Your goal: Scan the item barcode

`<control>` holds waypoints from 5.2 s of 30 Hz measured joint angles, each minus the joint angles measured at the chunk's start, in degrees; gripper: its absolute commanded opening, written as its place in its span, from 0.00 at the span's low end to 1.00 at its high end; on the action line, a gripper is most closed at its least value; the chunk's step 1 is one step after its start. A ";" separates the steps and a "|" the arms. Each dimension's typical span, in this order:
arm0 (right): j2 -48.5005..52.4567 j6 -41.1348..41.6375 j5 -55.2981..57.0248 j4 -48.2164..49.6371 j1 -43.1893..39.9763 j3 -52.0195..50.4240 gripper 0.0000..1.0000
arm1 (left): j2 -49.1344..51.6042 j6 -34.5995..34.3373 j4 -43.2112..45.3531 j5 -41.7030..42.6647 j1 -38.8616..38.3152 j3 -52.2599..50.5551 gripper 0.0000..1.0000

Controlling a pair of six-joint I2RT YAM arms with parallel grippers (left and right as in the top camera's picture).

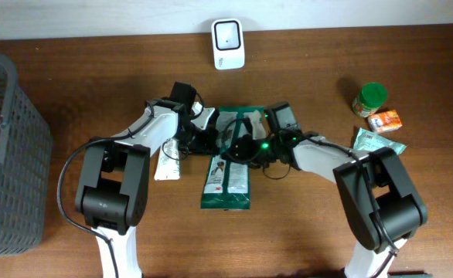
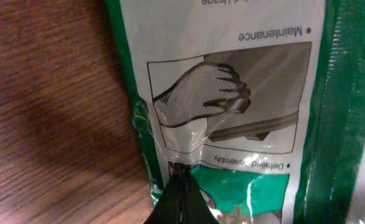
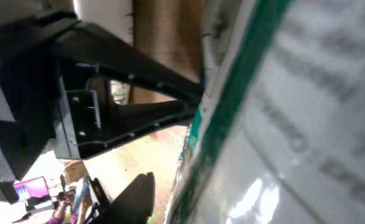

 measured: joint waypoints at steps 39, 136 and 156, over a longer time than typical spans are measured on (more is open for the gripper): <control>-15.80 -16.50 -24.52 -10.16 -15.47 4.76 0.04 | -0.17 0.50 -17.97 -7.98 5.88 22.84 0.20; -4.68 -58.90 73.42 -37.81 2.34 46.18 0.04 | -3.23 1.53 -20.13 -15.76 20.87 32.48 0.99; -6.80 -33.94 44.74 -69.00 -16.04 45.53 0.04 | -3.23 1.53 -20.15 -15.78 20.87 32.48 0.99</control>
